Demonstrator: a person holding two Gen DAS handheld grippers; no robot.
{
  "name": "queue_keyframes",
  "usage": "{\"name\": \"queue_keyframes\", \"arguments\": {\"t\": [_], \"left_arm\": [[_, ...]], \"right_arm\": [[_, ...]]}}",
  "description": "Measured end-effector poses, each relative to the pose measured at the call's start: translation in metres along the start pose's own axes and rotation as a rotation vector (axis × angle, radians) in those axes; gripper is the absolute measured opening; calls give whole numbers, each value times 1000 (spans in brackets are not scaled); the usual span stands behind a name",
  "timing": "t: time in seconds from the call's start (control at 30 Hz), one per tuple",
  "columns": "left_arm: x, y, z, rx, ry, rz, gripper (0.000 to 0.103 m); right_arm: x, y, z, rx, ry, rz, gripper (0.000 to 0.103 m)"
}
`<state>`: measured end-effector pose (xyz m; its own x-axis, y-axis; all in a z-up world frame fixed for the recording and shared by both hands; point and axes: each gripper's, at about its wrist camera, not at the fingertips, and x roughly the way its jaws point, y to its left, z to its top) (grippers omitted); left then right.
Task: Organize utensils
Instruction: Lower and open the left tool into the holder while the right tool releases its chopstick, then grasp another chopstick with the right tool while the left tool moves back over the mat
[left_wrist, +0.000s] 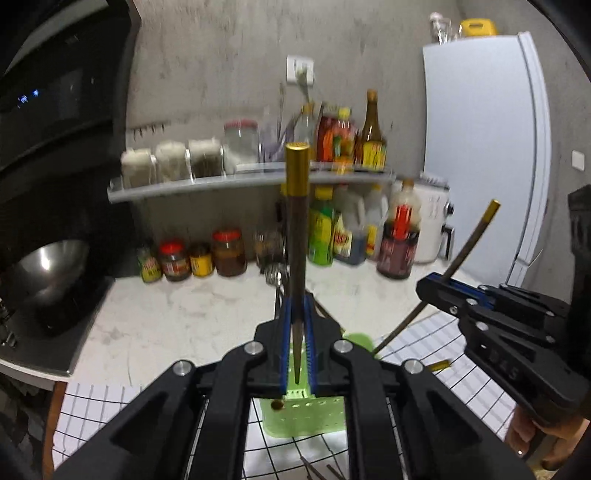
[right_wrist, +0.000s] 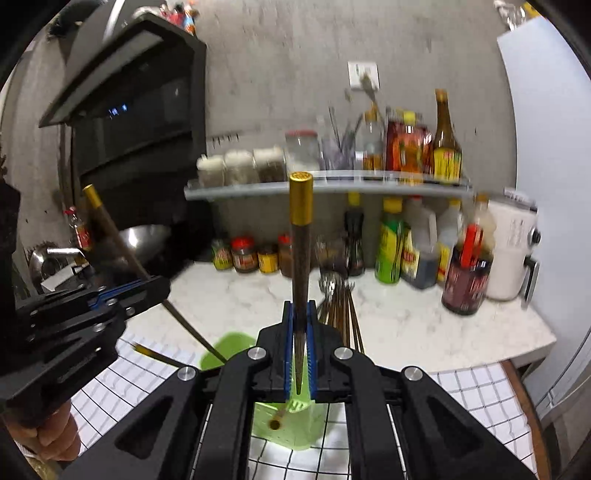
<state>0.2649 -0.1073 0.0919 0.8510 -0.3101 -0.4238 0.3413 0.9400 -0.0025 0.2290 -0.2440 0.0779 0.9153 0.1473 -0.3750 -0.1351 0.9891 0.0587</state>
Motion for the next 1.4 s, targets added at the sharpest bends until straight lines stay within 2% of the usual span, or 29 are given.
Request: {"name": "queue_keyframes", "arguments": {"t": [0.23, 0.3, 0.37, 0.43, 0.6, 0.7, 0.77, 0.93, 1.13, 1.23, 1.3, 1.4], "left_arm": [[44, 9, -17, -11, 87, 35, 7], [44, 14, -13, -26, 95, 38, 8], [30, 20, -7, -55, 78, 25, 16], [1, 22, 3, -61, 17, 34, 32], [-68, 22, 13, -61, -72, 48, 33], [-106, 22, -5, -50, -63, 115, 35], [-117, 22, -23, -49, -28, 154, 35], [-134, 27, -101, -55, 130, 179, 35], [-131, 21, -189, -50, 312, 227, 35], [-129, 18, -222, -70, 393, 209, 35], [-127, 17, -240, -93, 447, 164, 35], [-123, 13, -255, -99, 499, 146, 35]], "right_arm": [[33, -10, -17, 22, 90, -2, 9], [28, -13, -14, 37, 93, -2, 19], [17, -14, -11, 44, 71, -3, 41], [-3, -14, -4, 34, 35, -7, 43], [-63, -12, 5, 19, -38, -10, 46], [-99, -8, -6, -4, -41, -19, 47], [-116, -6, -27, -9, -13, -15, 47], [-135, 0, -94, -3, 87, 2, 47], [-140, 8, -173, 17, 223, 8, 47], [-142, 12, -202, 26, 279, 16, 47], [-139, 16, -216, 23, 322, 22, 47], [-133, 21, -230, 33, 375, 46, 46]]}}
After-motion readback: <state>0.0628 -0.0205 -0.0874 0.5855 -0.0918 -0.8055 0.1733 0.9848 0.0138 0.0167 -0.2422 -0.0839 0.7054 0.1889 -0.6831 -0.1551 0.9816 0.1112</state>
